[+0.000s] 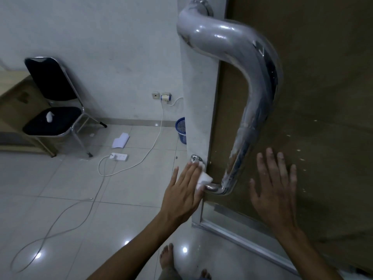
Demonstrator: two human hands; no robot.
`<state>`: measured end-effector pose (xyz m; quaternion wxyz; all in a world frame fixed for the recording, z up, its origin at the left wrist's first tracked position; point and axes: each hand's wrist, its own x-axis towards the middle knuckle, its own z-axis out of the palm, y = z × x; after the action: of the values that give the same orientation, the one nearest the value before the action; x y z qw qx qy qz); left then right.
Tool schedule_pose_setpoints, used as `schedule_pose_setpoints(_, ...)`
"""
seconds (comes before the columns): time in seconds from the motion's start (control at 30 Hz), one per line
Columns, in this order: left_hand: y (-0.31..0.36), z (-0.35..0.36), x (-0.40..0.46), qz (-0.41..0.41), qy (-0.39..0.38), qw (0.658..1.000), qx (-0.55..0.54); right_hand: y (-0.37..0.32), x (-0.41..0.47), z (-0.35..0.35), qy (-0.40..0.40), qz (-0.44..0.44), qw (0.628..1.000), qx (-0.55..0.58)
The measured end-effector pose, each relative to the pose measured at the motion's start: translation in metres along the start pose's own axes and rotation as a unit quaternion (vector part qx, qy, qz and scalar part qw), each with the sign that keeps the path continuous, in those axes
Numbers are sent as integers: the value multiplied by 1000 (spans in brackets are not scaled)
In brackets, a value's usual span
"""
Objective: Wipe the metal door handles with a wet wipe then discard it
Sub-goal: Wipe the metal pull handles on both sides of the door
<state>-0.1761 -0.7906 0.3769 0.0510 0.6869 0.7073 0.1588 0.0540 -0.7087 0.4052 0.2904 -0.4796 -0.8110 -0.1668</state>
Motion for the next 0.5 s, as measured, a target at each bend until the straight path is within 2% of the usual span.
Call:
schedule_pose_setpoints(0.23, 10, 2, -9, -9, 16, 999, -33, 1, 0, -1, 1, 0, 1000, 14)
schedule_pose_setpoints(0.5, 7, -8, 13, -31, 7, 996, 80, 1, 1, -4, 0, 4, 1000, 27)
